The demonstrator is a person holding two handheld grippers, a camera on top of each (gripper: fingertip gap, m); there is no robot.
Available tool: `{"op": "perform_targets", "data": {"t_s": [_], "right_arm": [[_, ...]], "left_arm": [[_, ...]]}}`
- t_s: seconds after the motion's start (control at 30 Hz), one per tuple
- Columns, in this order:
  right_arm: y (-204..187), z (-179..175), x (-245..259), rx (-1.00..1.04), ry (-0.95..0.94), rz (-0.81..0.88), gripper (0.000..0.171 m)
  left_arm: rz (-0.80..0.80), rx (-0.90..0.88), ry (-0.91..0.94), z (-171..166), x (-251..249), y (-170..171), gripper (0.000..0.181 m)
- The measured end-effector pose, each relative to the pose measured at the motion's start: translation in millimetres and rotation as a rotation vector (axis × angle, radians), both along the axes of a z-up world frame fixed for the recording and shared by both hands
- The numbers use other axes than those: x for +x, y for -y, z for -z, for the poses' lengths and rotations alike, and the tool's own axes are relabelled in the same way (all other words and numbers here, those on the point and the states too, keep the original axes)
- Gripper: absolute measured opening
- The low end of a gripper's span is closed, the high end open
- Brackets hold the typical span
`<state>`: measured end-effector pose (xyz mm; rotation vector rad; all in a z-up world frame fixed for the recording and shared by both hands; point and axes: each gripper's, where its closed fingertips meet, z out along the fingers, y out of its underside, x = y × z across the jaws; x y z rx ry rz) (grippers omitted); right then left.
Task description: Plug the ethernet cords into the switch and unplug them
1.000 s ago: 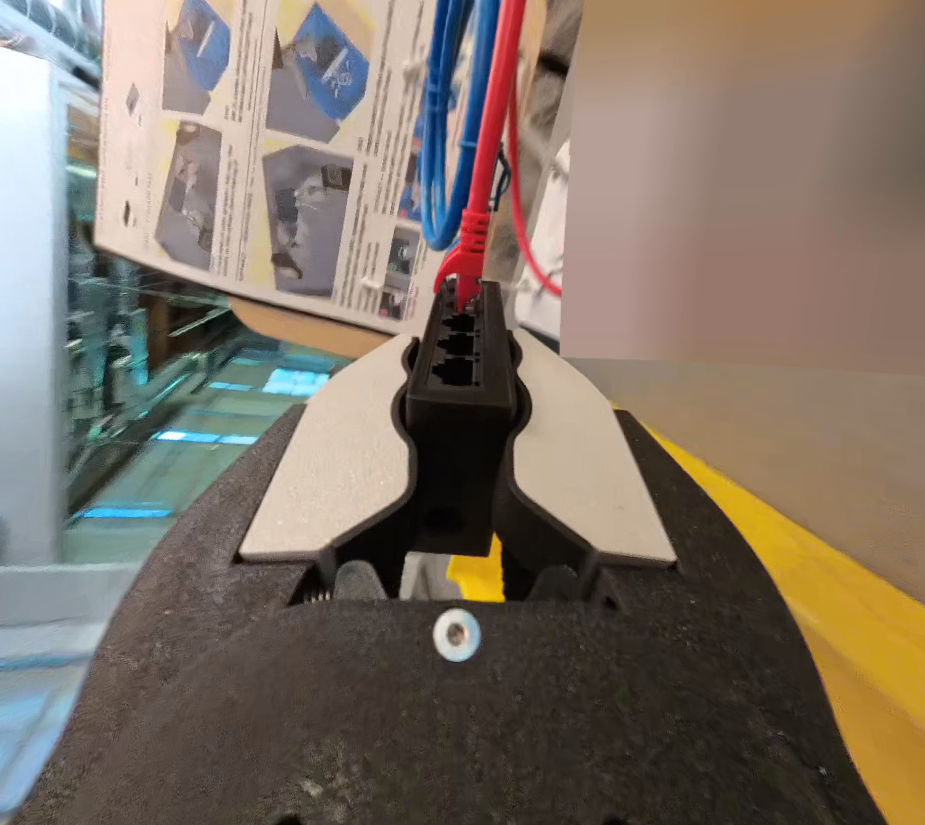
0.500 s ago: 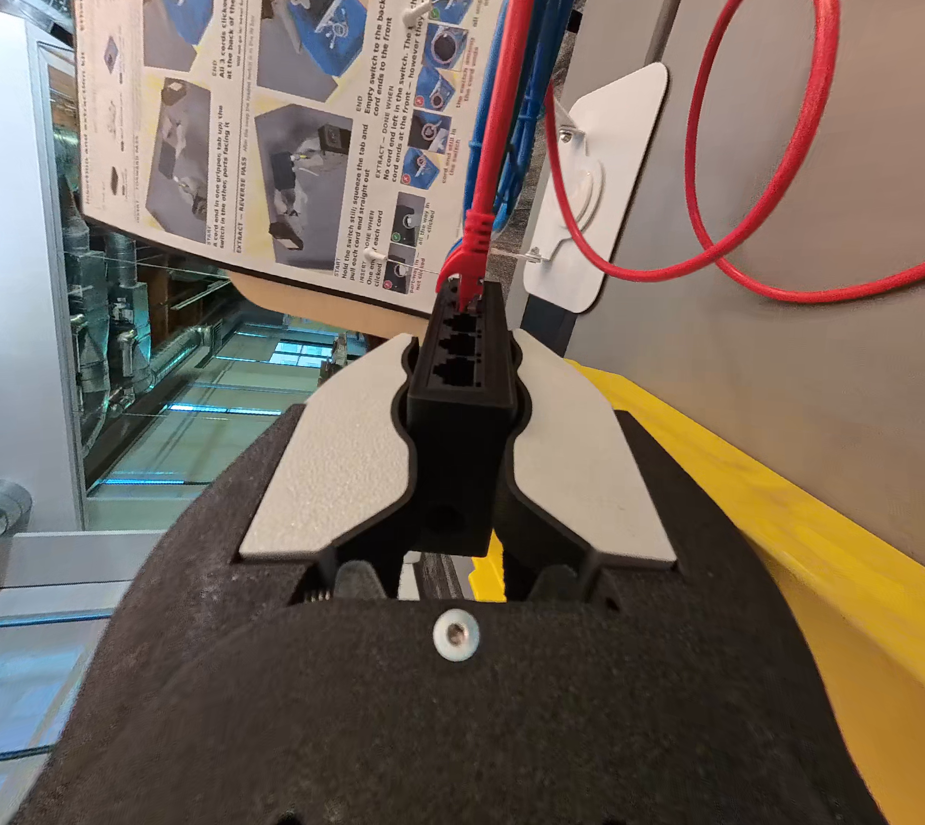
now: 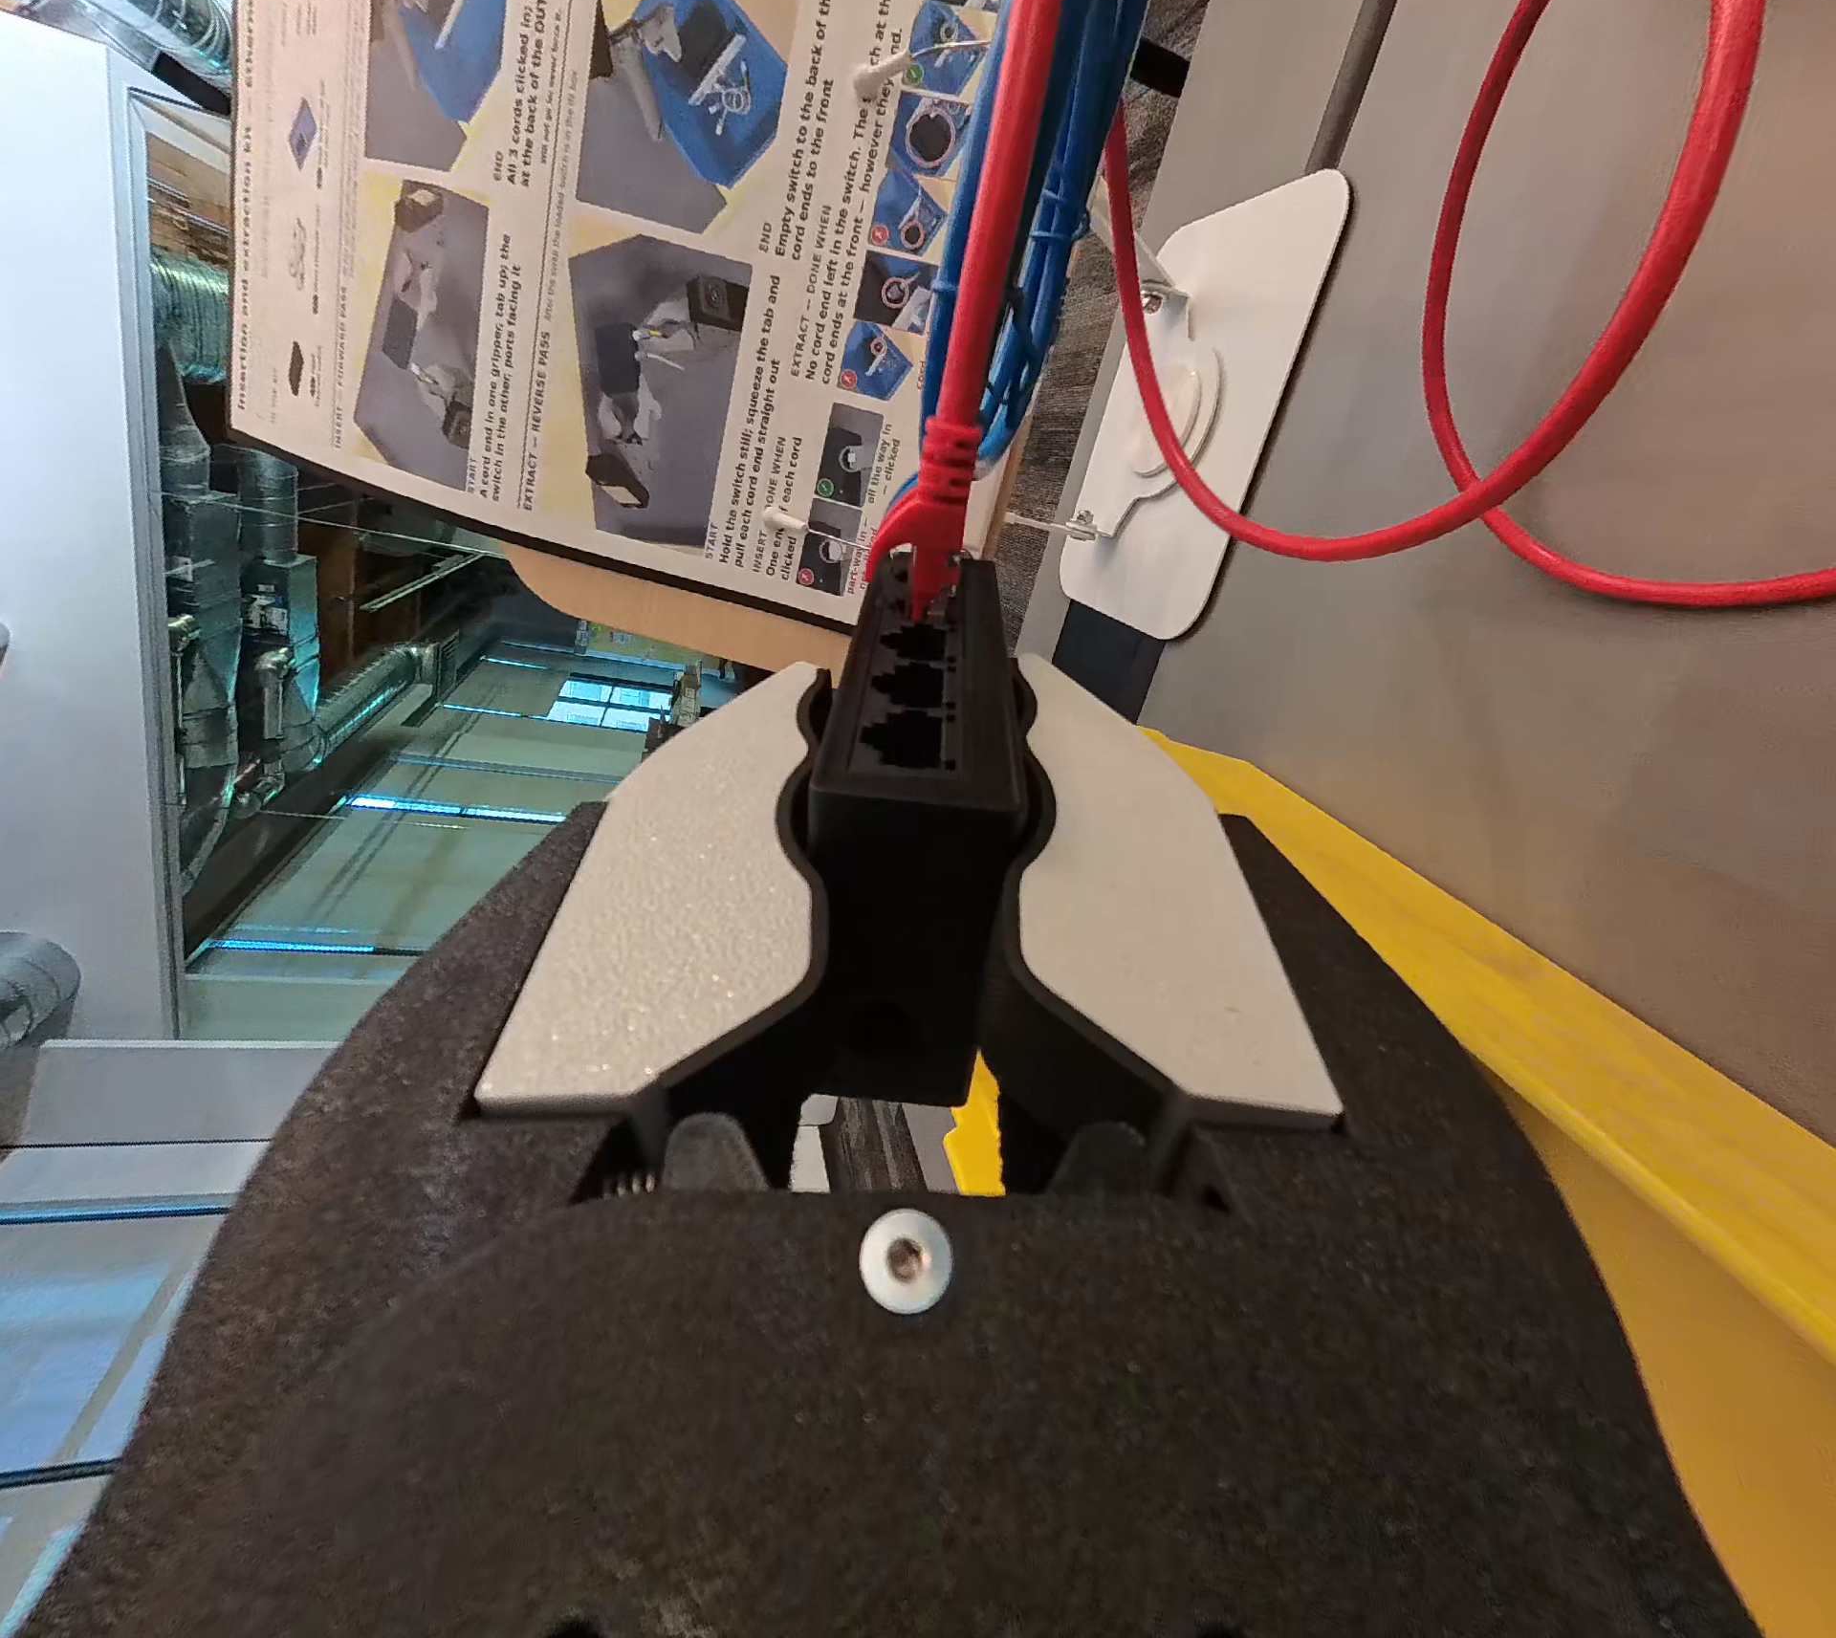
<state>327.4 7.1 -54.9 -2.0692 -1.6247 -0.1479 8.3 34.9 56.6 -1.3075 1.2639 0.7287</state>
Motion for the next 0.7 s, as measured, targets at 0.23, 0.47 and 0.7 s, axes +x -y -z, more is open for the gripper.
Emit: {"op": "perform_targets", "data": {"t_s": [0.23, 0.47, 0.7], "right_arm": [[22, 38, -11, -0.336, -0.062, 0.073, 0.016], [13, 25, -13, -0.289, -0.129, 0.092, 0.022], [0, -96, -79, 0.407, -0.246, -0.188, 0.022]], "left_arm": [[0.003, -0.010, -0.005, 2, 2, 1, 0.032], [0.036, -0.003, 0.025, -2, 7, 4, 0.032], [0.113, 0.043, 0.004, -4, 21, 13, 0.032]]}}
